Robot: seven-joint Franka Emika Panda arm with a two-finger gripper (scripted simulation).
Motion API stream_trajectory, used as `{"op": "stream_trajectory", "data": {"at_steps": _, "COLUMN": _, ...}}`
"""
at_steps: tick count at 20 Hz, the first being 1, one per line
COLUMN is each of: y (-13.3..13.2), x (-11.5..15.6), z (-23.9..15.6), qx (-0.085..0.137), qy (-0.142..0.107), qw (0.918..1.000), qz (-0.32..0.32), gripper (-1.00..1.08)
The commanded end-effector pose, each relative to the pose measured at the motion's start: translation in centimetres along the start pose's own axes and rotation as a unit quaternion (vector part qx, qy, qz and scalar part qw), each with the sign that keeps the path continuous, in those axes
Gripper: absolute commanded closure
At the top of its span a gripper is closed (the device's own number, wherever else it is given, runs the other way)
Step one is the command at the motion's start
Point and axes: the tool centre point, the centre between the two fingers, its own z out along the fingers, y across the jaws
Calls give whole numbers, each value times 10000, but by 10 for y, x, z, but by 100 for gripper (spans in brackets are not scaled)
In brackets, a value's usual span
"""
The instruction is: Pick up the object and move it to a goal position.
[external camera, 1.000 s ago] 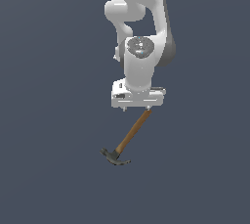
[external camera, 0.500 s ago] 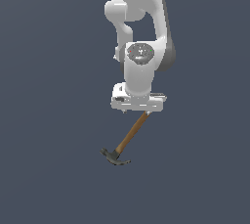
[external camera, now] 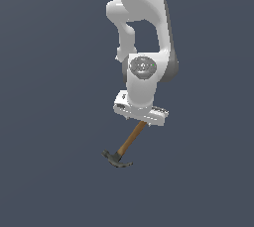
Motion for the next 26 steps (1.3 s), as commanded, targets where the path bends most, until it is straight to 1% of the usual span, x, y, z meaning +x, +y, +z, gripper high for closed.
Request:
{"op": "stream_trajectory", "data": {"at_steps": 1, "y": -2, "x": 6, "z": 8, "qx": -8, "qy": 13, "qw": 9994, "qz": 349, "gripper": -92}}
{"op": "stream_trajectory", "data": {"at_steps": 5, "y": -5, "x": 14, "z": 20, "qx": -24, "qy": 38, "qw": 9960, "qz": 893, "gripper": -92}}
{"op": "stream_trajectory", "data": {"at_steps": 9, "y": -7, "x": 21, "z": 31, "qx": -41, "qy": 67, "qw": 9903, "qz": 1390, "gripper": -92}}
{"op": "stream_trajectory", "data": {"at_steps": 14, "y": -9, "x": 28, "z": 42, "qx": -58, "qy": 99, "qw": 9827, "qz": 1849, "gripper": -92}}
{"op": "stream_trajectory", "data": {"at_steps": 21, "y": -11, "x": 33, "z": 51, "qx": -71, "qy": 128, "qw": 9754, "qz": 2201, "gripper": -92}}
{"op": "stream_trajectory", "data": {"at_steps": 26, "y": -11, "x": 33, "z": 52, "qx": -73, "qy": 129, "qw": 9746, "qz": 2233, "gripper": -92}}
